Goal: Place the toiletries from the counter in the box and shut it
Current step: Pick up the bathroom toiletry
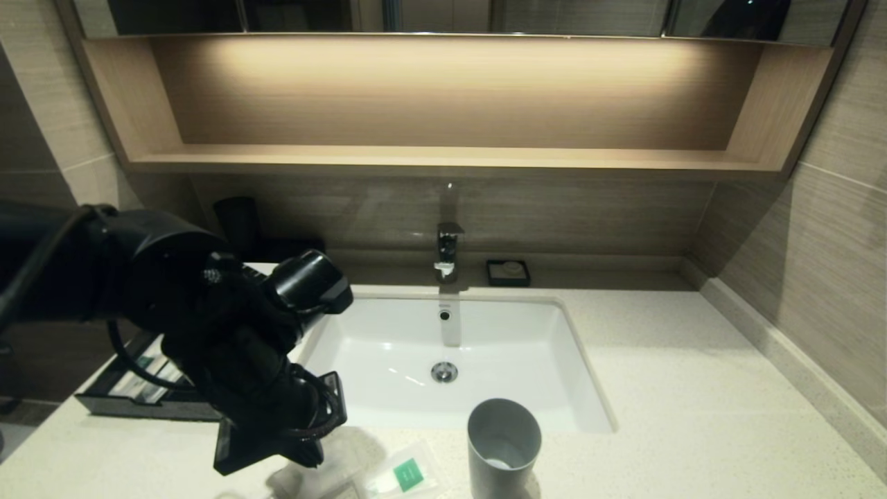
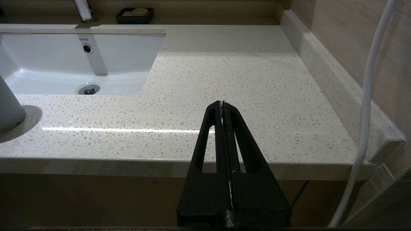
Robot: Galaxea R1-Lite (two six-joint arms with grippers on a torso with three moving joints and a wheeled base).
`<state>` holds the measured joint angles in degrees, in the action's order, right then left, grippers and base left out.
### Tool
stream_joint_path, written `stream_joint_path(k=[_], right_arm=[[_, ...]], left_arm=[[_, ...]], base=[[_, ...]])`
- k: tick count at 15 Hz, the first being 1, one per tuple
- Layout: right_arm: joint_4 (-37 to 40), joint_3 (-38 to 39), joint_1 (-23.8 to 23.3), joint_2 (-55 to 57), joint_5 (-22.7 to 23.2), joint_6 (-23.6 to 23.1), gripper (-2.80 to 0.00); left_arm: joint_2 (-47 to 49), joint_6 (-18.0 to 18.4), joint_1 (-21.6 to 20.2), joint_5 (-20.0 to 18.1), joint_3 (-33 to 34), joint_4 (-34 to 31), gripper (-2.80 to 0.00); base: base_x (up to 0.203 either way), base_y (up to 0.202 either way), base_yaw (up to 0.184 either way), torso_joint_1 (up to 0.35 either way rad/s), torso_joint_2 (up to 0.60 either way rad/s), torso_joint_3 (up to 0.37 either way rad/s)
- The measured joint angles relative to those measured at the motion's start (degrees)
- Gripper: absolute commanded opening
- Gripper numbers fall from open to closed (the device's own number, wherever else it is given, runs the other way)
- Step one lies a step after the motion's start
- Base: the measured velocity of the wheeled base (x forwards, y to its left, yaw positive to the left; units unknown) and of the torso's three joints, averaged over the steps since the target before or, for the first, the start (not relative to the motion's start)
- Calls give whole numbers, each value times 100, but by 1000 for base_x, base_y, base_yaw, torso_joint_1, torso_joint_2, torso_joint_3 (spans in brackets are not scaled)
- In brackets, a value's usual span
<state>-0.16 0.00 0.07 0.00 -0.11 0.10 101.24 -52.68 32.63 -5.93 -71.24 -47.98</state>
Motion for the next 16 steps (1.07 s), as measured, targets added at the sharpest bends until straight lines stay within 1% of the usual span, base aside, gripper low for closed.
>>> stream_joint_path(k=[5,8,9,10,14,15,16], right_arm=[[0,0,0,0,1,1,-280],[0,0,0,0,1,0,-280],[0,0,0,0,1,1,-280],[0,0,0,0,2,0,-280],[2,0,0,0,1,-2,-280],[0,0,0,0,1,0,-280],[0,0,0,0,1,-4,-280]], left_arm=[[125,-105,44,-2,-41,0,-280],[140,-107,52,9,-22,-24,-280],[143,-115,52,6,-17,-26,-25],[143,-118,52,8,-17,-28,0],[112,-39,49,17,-1,-37,0],[94,21,49,37,-12,-44,0],[82,159,49,45,-27,-54,0]], base=[[0,0,0,0,0,0],[0,0,0,0,0,0],[0,0,0,0,0,0],[0,0,0,0,0,0],[0,0,0,0,0,0],[0,0,0,0,0,0],[0,0,0,0,0,0]])
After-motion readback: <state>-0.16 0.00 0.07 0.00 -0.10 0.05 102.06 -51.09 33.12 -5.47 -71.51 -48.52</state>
